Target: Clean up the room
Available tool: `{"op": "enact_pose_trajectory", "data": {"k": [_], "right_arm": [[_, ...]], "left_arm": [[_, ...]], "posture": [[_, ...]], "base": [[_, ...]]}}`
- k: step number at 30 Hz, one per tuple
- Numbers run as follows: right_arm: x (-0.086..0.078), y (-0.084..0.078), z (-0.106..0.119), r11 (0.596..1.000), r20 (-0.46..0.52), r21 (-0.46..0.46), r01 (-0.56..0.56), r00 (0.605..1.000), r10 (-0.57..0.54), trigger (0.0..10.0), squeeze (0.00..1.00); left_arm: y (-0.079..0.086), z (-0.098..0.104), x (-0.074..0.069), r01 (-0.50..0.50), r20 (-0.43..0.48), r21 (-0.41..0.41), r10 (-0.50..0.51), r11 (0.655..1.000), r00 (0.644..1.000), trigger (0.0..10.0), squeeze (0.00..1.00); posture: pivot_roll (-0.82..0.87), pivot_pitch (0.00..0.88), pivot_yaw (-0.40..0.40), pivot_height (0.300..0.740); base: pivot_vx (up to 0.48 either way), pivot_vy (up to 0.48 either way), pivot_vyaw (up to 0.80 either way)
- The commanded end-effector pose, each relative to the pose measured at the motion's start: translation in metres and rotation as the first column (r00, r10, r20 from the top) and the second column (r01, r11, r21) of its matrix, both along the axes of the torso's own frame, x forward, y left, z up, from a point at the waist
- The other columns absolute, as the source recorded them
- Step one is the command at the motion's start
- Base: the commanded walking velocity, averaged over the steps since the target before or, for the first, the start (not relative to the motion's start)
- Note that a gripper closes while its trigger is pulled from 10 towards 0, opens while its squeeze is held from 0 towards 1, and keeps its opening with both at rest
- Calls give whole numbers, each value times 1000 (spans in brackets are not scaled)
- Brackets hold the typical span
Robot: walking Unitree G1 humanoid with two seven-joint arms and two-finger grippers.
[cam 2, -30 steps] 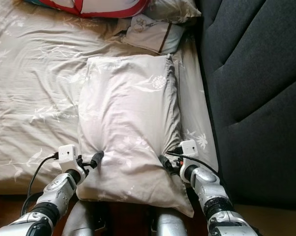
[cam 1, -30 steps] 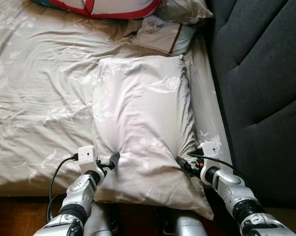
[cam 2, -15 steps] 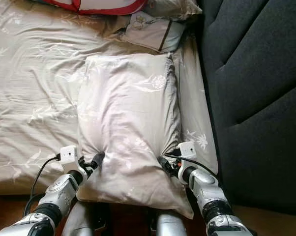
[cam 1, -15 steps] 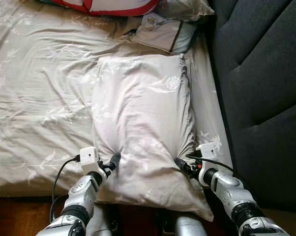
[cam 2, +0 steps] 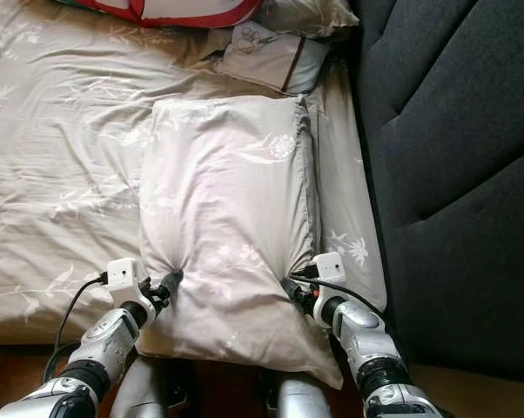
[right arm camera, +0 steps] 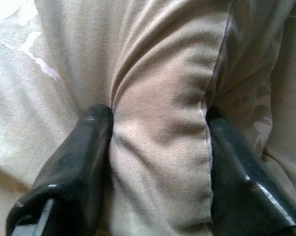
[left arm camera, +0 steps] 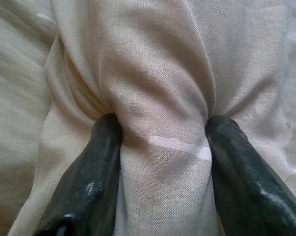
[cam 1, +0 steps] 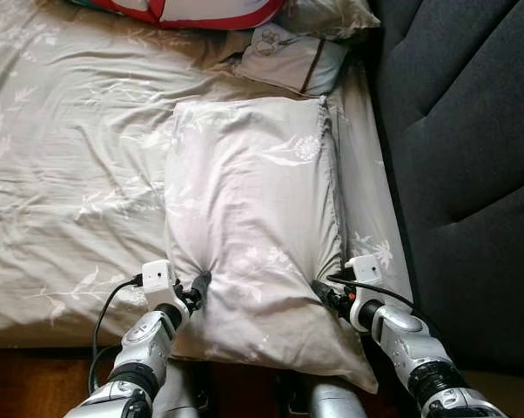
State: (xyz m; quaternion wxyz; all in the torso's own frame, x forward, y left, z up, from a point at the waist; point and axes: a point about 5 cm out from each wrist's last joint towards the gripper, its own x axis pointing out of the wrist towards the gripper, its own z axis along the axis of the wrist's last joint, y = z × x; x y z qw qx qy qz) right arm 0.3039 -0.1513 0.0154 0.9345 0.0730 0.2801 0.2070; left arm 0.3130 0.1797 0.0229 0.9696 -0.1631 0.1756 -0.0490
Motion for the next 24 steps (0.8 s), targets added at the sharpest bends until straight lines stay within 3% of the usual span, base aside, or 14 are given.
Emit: {"op": "enact_pose_trajectory", "data": {"k": [1, 24], "right_arm": [[-32, 10, -34, 998, -175, -12, -57, 983, 54, 0, 0], [-23, 18, -29, 1000, -139, -23, -21, 990, 17, 0, 0]], "left_arm": [[-15, -20, -16, 54, -81, -43, -57, 998, 995, 0, 0], [-17, -8, -5, 62, -34, -49, -64, 997, 997, 0, 0]], "posture": [[-235, 359, -118, 660], [-209, 311, -95, 660]], "base": [[0, 0, 0], [0, 0, 0]]}}
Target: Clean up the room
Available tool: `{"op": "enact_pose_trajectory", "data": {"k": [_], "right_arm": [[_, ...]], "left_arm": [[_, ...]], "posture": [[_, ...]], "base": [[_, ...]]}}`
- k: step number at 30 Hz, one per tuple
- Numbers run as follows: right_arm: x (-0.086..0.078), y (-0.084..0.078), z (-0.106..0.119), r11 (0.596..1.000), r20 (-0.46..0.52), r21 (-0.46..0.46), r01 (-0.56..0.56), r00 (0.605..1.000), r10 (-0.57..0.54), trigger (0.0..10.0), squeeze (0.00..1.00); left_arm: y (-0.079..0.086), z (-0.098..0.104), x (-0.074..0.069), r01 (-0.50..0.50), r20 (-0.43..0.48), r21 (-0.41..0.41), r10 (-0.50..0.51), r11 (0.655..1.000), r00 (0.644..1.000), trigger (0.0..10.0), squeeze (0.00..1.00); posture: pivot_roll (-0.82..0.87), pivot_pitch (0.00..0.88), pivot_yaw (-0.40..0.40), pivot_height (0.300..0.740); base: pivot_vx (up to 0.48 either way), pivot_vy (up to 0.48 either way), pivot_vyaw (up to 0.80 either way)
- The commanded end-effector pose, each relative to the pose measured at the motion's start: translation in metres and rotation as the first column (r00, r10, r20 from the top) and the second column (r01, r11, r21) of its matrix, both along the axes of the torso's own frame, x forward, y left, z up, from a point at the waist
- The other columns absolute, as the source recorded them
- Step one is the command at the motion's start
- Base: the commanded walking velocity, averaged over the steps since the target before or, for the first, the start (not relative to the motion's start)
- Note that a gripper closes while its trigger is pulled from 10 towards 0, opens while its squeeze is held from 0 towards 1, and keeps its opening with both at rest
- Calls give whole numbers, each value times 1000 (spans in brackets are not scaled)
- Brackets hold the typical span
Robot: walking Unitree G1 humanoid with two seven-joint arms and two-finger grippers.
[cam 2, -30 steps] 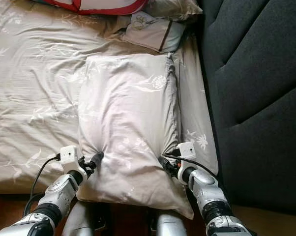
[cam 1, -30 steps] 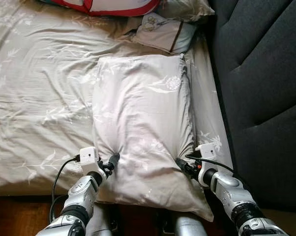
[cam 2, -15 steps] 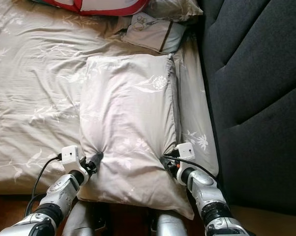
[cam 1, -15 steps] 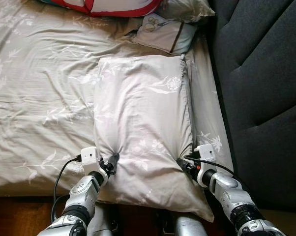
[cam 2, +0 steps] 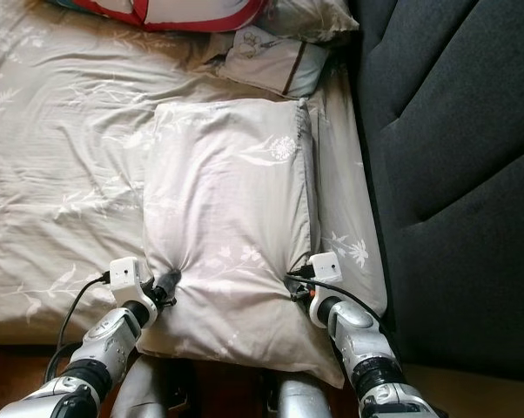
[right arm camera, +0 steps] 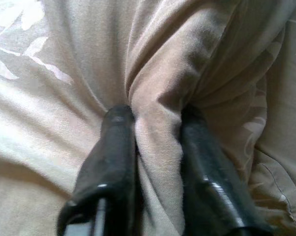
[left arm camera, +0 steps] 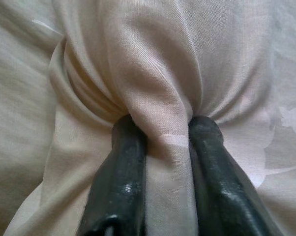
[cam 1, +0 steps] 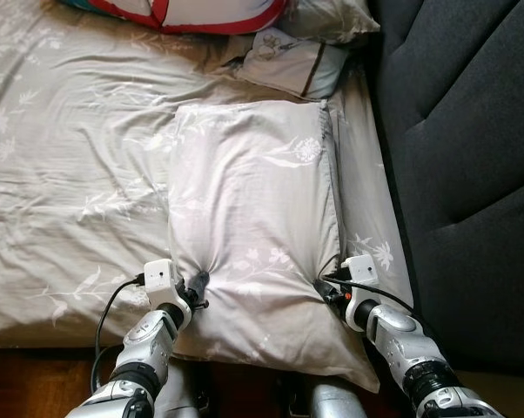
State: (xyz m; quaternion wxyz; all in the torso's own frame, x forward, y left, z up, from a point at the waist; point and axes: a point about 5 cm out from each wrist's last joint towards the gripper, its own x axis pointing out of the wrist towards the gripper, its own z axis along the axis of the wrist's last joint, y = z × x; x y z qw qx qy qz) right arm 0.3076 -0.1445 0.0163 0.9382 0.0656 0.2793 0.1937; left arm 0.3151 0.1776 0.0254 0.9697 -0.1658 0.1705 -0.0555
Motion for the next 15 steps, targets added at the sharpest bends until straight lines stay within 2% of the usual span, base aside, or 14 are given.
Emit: {"op": "enact_pose_trajectory", "data": {"k": [1, 7, 11, 15], "right_arm": [[-25, 10, -29, 1000, -138, -1, -29, 990, 29, 0, 0], [-19, 7, -24, 1000, -108, -4, 14, 994, -15, 0, 0], [-11, 6, -16, 999, -59, 4, 52, 997, -52, 0, 0], [0, 4, -4, 996, 0, 4, 88, 996, -88, 0, 0]], "left_arm": [[-15, -9, -5, 54, -42, -39, -55, 998, 998, 0, 0], [-17, -3, 0, 68, -20, -32, -69, 997, 997, 0, 0], [-18, 4, 6, 64, 8, -37, -64, 997, 998, 0, 0], [-26, 12, 12, 100, 40, -43, -98, 994, 994, 0, 0]], "posture": [[-205, 307, -91, 660], [-200, 290, -76, 660], [-196, 284, -72, 660], [-196, 274, -66, 660]], "base": [[0, 0, 0], [0, 0, 0], [0, 0, 0], [0, 0, 0]]}}
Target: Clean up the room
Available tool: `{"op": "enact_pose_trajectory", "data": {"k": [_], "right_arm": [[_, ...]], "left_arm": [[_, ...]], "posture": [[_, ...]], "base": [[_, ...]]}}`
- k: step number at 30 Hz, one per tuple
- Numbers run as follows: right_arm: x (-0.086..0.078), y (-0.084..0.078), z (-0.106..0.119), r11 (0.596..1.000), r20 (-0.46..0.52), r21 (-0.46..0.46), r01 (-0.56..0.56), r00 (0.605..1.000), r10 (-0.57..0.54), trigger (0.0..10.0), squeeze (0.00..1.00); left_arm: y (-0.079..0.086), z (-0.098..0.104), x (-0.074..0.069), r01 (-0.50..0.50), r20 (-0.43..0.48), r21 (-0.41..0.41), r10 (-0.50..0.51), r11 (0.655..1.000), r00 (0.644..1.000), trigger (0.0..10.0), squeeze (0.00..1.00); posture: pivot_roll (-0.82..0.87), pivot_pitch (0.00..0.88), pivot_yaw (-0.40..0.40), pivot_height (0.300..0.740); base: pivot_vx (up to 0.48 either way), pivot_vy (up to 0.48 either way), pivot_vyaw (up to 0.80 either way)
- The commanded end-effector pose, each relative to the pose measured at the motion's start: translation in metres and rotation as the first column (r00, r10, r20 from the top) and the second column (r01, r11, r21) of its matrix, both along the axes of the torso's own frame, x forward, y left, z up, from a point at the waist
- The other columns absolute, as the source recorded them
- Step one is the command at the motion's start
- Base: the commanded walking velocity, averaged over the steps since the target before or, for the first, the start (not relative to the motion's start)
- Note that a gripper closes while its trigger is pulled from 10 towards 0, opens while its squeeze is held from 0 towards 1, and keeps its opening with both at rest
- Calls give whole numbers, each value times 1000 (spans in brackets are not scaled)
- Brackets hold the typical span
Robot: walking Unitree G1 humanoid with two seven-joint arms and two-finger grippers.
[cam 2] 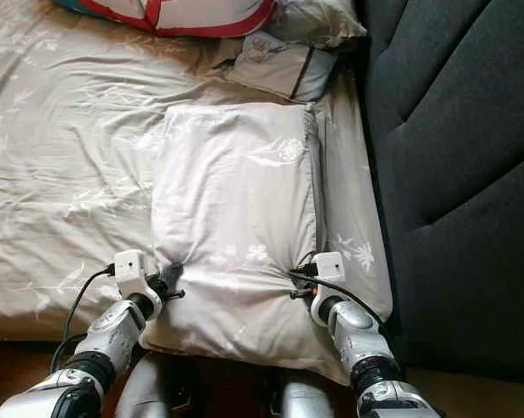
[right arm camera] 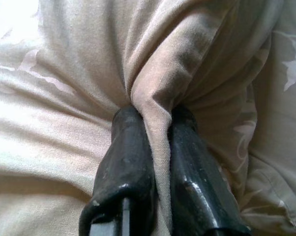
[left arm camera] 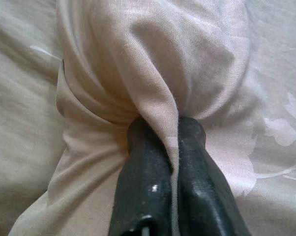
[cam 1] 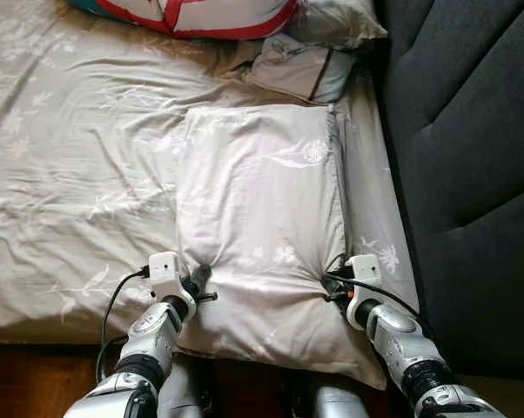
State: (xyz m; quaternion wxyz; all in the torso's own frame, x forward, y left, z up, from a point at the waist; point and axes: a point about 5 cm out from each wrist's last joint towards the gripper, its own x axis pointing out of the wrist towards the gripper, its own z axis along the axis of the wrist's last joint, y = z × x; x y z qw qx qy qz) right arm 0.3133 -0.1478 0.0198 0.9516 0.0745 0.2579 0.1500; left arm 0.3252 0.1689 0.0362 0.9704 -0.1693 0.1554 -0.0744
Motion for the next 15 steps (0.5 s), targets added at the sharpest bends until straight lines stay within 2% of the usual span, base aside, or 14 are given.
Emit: {"op": "enact_pose_trajectory", "data": {"k": [1, 4, 7, 8, 11, 13, 15], "right_arm": [[-4, 7, -6, 1000, -31, 2, -3, 1000, 3, 0, 0], [3, 4, 1, 1000, 4, -11, 18, 1000, -17, 0, 0], [17, -2, 20, 998, 98, -8, 67, 993, -66, 0, 0], [17, -2, 20, 998, 98, -8, 67, 993, -66, 0, 0], [29, -9, 39, 993, 179, -3, 122, 977, -119, 0, 0], [40, -23, 59, 977, 271, -10, 212, 941, -201, 0, 0], [43, -29, 65, 969, 298, -23, 247, 927, -229, 0, 0]], "left_arm": [[-18, 2, 3, 73, 8, -29, -73, 997, 997, 0, 0], [-20, 8, 8, 75, 31, -33, -74, 997, 997, 0, 0], [-23, 25, 19, 81, 100, -44, -77, 996, 992, 0, 0], [-23, 25, 19, 81, 100, -44, -77, 996, 992, 0, 0], [-25, 42, 29, 87, 159, -56, -77, 995, 984, 0, 0], [-30, 61, 39, 105, 227, -55, -90, 993, 970, 0, 0], [-32, 67, 42, 112, 245, -55, -95, 992, 965, 0, 0]], "posture": [[-197, 273, -65, 660], [-199, 266, -62, 660], [-202, 259, -57, 660], [-202, 259, -57, 660], [-205, 252, -55, 660], [-207, 248, -54, 660], [-209, 245, -53, 660]], "base": [[0, 0, 0], [0, 0, 0], [0, 0, 0], [0, 0, 0], [0, 0, 0], [0, 0, 0], [0, 0, 0]]}}
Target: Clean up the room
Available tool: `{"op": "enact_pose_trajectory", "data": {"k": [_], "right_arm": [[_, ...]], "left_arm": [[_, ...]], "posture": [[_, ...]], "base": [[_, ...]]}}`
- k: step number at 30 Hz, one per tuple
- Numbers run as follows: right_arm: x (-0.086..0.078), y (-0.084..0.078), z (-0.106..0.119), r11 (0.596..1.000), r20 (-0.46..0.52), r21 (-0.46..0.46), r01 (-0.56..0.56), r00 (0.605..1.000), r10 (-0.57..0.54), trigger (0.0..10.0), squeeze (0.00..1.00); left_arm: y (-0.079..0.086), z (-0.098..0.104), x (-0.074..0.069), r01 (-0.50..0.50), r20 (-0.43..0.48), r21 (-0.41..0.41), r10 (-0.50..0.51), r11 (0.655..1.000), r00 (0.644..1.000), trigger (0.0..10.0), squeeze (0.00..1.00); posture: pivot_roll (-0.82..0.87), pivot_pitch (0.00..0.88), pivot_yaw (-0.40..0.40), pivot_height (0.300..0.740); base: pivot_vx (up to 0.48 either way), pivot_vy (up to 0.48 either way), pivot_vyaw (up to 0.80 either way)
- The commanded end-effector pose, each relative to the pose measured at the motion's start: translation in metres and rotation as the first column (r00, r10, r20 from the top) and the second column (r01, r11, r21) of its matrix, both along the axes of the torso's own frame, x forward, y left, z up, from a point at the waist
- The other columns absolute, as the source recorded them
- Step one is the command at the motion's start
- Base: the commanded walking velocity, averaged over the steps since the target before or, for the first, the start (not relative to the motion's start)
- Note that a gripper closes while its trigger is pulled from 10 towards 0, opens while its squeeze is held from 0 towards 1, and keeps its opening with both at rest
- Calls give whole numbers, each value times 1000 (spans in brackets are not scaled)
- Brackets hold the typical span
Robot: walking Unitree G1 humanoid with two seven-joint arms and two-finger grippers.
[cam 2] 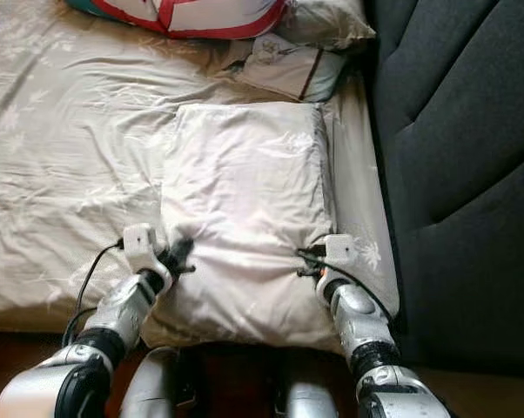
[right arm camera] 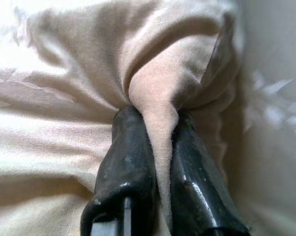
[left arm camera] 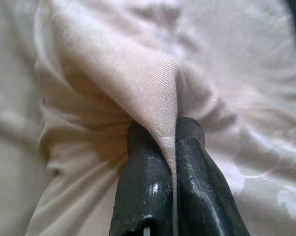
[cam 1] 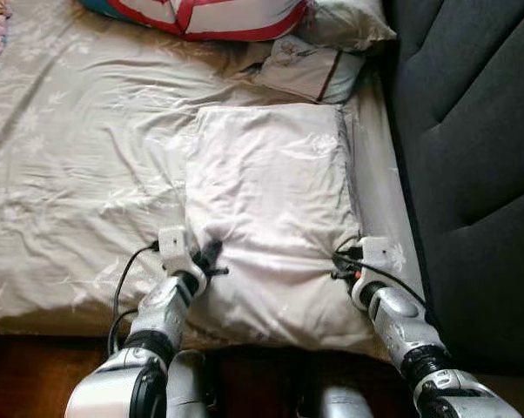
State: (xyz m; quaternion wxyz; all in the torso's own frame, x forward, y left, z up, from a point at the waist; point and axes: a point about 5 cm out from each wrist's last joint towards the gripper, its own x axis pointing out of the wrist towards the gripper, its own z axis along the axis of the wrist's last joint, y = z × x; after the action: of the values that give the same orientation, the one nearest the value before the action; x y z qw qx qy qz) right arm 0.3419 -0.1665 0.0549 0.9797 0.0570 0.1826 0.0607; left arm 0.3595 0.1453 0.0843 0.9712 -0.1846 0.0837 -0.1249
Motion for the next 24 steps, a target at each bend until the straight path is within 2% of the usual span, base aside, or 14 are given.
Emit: {"op": "enact_pose_trajectory", "data": {"k": [1, 2, 7, 8, 10, 14, 15, 16, 18, 19, 20, 21, 24], "right_arm": [[17, -16, 36, 995, 179, -23, 94, 980, -89, 0, 0], [17, -16, 36, 995, 179, -23, 94, 980, -89, 0, 0], [21, -43, 62, 969, 308, -28, 246, 924, -225, 0, 0], [21, -43, 62, 969, 308, -28, 246, 924, -225, 0, 0], [18, -64, 76, 936, 382, -38, 349, 871, -309, 0, 0], [10, -84, 87, 884, 454, -37, 467, 796, -401, 0, 0], [4, -93, 91, 846, 482, -29, 532, 749, -455, 0, 0], [2, -96, 92, 832, 491, -30, 554, 733, -471, 0, 0], [-6, -107, 95, 777, 522, -45, 628, 678, -517, 0, 0], [-13, -114, 96, 731, 543, -58, 680, 636, -549, 0, 0], [-13, -114, 96, 731, 543, -58, 680, 636, -549, 0, 0], [-26, -126, 93, 660, 555, -66, 748, 577, -599, 0, 0], [-47, -140, 91, 558, 587, -76, 826, 489, -645, 0, 0]], "left_arm": [[-11, 25, 11, 43, 110, -17, -41, 999, 993, 0, 0], [-11, 25, 11, 43, 110, -17, -41, 999, 993, 0, 0], [-22, 44, 20, 90, 164, -23, -84, 996, 983, 0, 0], [-22, 44, 20, 90, 164, -23, -84, 996, 983, 0, 0], [-28, 51, 23, 108, 181, -23, -102, 994, 978, 0, 0], [-32, 56, 25, 117, 193, -26, -109, 993, 975, 0, 0], [-34, 59, 26, 121, 201, -32, -112, 992, 973, 0, 0], [-34, 59, 26, 123, 203, -35, -113, 992, 973, 0, 0], [-36, 61, 26, 129, 209, -42, -117, 991, 971, 0, 0], [-36, 61, 26, 132, 211, -43, -120, 990, 970, 0, 0], [-36, 61, 26, 132, 211, -43, -120, 990, 970, 0, 0], [-37, 61, 26, 139, 210, -46, -127, 989, 969, 0, 0], [-38, 60, 25, 165, 215, -55, -149, 985, 965, 0, 0]], "posture": [[-211, 243, -53, 660], [-211, 243, -53, 660], [-218, 240, -47, 660], [-218, 240, -47, 660], [-225, 240, -43, 660], [-227, 240, -43, 660], [-228, 241, -44, 660], [-228, 241, -44, 660], [-230, 241, -43, 660], [-231, 243, -43, 660], [-231, 243, -43, 660], [-233, 244, -42, 660], [-232, 245, -41, 660]], "base": [[0, 0, 0], [0, 0, 0], [0, 0, 0], [0, 0, 0], [0, 0, 0], [0, 0, 0], [0, 0, 0], [0, 0, 0], [0, 0, 0], [0, 0, 0], [0, 0, 0], [0, 0, 0], [0, 0, 0]]}}
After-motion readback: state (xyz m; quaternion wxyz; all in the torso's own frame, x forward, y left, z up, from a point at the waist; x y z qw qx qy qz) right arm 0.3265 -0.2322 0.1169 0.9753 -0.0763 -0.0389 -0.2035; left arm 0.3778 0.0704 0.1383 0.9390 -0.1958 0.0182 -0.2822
